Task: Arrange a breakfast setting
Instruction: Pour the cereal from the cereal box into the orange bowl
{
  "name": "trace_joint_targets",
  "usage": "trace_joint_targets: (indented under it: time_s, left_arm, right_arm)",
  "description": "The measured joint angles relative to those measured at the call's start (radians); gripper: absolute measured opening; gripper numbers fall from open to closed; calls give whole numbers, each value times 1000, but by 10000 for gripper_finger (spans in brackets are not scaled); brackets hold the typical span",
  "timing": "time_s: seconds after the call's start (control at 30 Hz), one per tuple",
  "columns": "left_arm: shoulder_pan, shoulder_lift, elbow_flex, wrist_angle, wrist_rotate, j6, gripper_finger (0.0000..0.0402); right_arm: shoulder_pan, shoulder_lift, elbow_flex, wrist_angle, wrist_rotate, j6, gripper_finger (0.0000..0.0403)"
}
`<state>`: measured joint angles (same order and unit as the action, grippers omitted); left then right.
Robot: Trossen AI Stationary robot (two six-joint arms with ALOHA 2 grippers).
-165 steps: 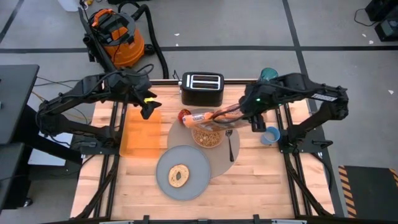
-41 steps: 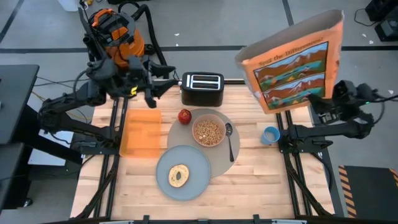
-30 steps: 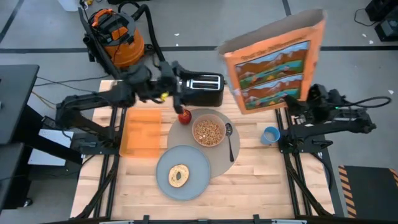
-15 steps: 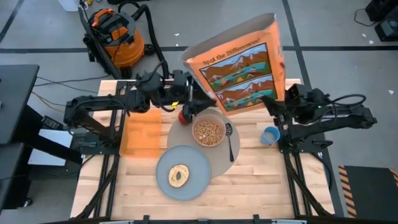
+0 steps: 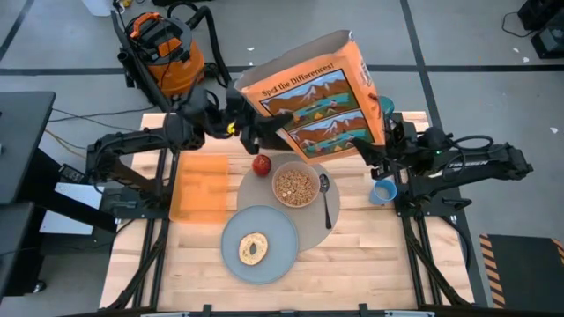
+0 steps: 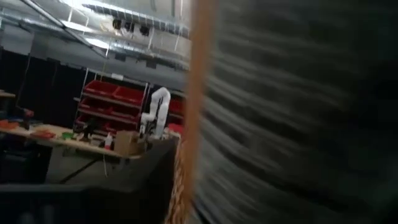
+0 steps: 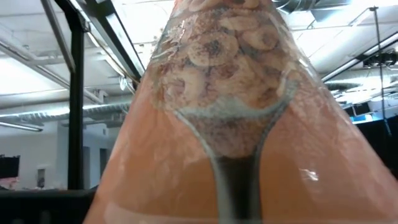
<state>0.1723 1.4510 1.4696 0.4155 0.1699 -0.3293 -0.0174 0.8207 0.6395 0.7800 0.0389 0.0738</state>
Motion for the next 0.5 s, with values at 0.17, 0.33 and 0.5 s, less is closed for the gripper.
trace_joint_targets:
  time_s: [0.17, 0.33, 0.5]
  left_arm:
    - [31, -18, -1, -25, 18, 8, 128]
    - [61, -27, -1, -75, 34, 29, 32]
    - [92, -27, -1, -84, 70, 26, 14]
  right_arm:
    - [1, 11, 0, -2, 62, -16, 228]
    - [2, 16, 0, -22, 107, -67, 250]
    - [2, 16, 0, -38, 135, -86, 293]
